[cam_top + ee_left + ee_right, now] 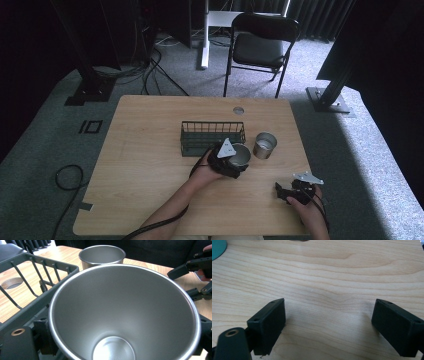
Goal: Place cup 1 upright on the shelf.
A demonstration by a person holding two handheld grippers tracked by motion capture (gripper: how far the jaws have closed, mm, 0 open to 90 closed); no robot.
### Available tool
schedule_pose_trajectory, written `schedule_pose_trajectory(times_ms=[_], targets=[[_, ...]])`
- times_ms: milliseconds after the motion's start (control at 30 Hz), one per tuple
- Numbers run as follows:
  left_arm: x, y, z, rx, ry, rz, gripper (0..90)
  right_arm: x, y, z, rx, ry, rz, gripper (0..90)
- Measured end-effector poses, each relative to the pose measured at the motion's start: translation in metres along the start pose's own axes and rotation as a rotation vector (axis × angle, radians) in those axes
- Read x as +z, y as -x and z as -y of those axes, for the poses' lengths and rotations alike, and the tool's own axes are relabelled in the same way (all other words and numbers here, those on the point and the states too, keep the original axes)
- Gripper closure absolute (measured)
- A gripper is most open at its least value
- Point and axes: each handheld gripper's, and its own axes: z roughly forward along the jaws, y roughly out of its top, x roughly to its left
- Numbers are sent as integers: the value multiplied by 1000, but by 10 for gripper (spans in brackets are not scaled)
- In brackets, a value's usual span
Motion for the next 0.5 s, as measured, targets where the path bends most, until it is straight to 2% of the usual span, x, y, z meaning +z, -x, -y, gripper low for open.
schedule_pose_trajectory(times_ms=[200, 333, 500], targets=[[-2, 3, -2, 15, -15, 10, 137, 0, 0, 0, 0, 0, 0, 115], [-5, 5, -6, 22, -18, 35, 138, 0, 0, 0, -1, -1, 0, 115], [-8, 6, -11, 35, -20, 32, 138, 0, 0, 0, -3, 0, 1, 115]])
